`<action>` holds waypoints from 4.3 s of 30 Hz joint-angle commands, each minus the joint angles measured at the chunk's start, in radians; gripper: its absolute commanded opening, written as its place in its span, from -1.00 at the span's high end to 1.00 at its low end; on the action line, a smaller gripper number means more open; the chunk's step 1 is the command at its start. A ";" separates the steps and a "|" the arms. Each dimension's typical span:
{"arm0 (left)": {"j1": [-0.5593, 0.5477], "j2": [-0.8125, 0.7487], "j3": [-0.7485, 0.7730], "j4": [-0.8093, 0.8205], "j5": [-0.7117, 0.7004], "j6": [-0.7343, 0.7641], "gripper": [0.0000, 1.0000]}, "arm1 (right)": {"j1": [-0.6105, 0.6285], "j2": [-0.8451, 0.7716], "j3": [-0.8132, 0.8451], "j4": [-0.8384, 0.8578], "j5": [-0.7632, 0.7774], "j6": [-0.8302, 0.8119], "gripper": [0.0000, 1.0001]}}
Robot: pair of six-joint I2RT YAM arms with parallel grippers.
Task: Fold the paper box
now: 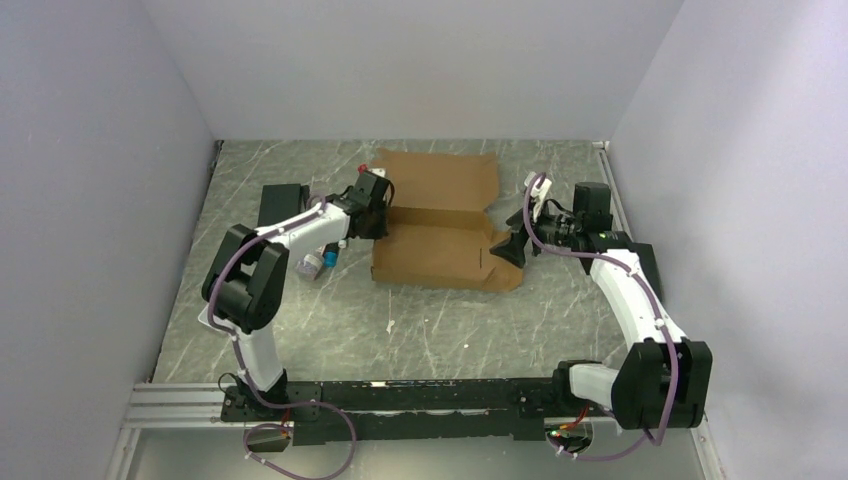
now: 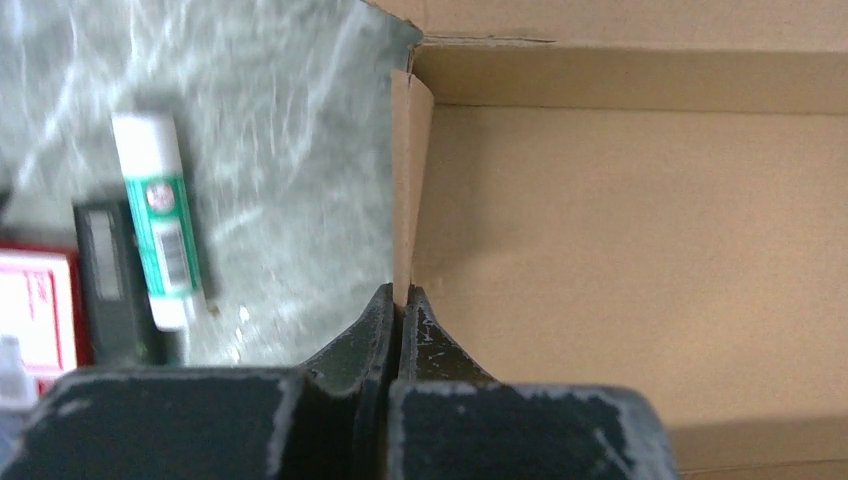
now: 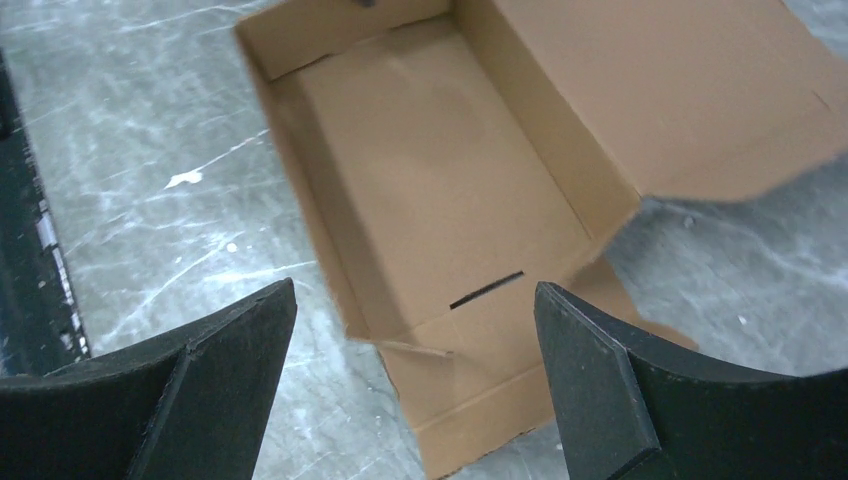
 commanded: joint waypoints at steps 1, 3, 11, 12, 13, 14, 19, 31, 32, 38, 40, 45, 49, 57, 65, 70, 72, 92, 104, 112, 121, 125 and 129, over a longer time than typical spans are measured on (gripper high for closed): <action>-0.057 -0.072 -0.063 -0.061 -0.191 -0.299 1.00 | -0.004 0.026 -0.029 0.188 0.163 0.200 -0.84; -0.079 -0.083 -0.099 -0.068 -0.234 -0.360 1.00 | -0.004 0.034 -0.060 0.286 0.271 0.352 -0.82; -0.143 -0.152 -0.238 0.002 -0.324 -0.473 1.00 | -0.004 0.152 -0.048 0.357 0.621 0.632 -0.66; -0.149 -0.158 -0.246 0.005 -0.332 -0.477 1.00 | -0.004 0.169 -0.043 0.352 0.628 0.632 -0.59; -0.153 -0.165 -0.253 0.005 -0.339 -0.481 1.00 | -0.004 0.183 -0.041 0.350 0.634 0.634 -0.53; -0.157 -0.170 -0.257 0.007 -0.343 -0.480 1.00 | -0.004 0.199 -0.039 0.349 0.637 0.633 -0.46; -0.172 -0.194 -0.285 0.032 -0.337 -0.474 1.00 | -0.004 0.247 -0.032 0.354 0.661 0.637 -0.32; -0.181 -0.214 -0.338 0.111 -0.298 -0.436 1.00 | -0.004 0.394 0.027 0.344 0.615 0.617 0.26; -0.183 -0.218 -0.341 0.115 -0.295 -0.434 1.00 | -0.004 0.399 0.031 0.344 0.609 0.618 0.46; -0.189 -0.240 -0.360 0.149 -0.287 -0.410 1.00 | -0.004 0.359 0.028 0.374 0.581 0.607 1.00; -0.195 -0.249 -0.363 0.163 -0.290 -0.392 1.00 | -0.004 0.322 0.018 0.389 0.557 0.604 1.00; -0.227 -0.264 -0.359 0.181 -0.323 -0.354 1.00 | 0.036 0.213 -0.012 0.421 0.514 0.549 1.00; -0.248 -0.265 -0.347 0.181 -0.347 -0.345 1.00 | 0.079 0.177 -0.026 0.418 0.491 0.503 1.00; -0.270 -0.285 -0.345 0.187 -0.364 -0.337 1.00 | 0.198 0.215 -0.002 0.350 0.558 0.403 1.00; -0.276 -0.280 -0.339 0.187 -0.359 -0.337 1.00 | 0.261 0.267 0.032 0.271 0.615 0.301 1.00; -0.280 -0.277 -0.339 0.179 -0.371 -0.339 1.00 | 0.262 0.295 0.059 0.230 0.601 0.295 0.82; -0.280 -0.277 -0.339 0.178 -0.372 -0.339 1.00 | 0.259 0.302 0.063 0.222 0.591 0.298 0.71; -0.281 -0.276 -0.342 0.173 -0.375 -0.343 1.00 | 0.178 0.413 0.155 0.077 0.400 0.321 0.24; -0.281 -0.274 -0.339 0.168 -0.378 -0.345 1.00 | 0.171 0.429 0.163 0.057 0.446 0.291 1.00; -0.281 -0.277 -0.342 0.166 -0.381 -0.353 1.00 | 0.197 0.428 0.170 0.022 0.494 0.201 0.76; -0.281 -0.280 -0.345 0.163 -0.386 -0.362 1.00 | 0.242 0.384 0.156 0.048 0.657 0.149 0.39; -0.281 -0.281 -0.346 0.161 -0.388 -0.364 1.00 | 0.250 0.373 0.154 0.054 0.697 0.133 0.47; -0.281 -0.285 -0.348 0.161 -0.390 -0.365 1.00 | 0.255 0.364 0.153 0.056 0.709 0.124 0.74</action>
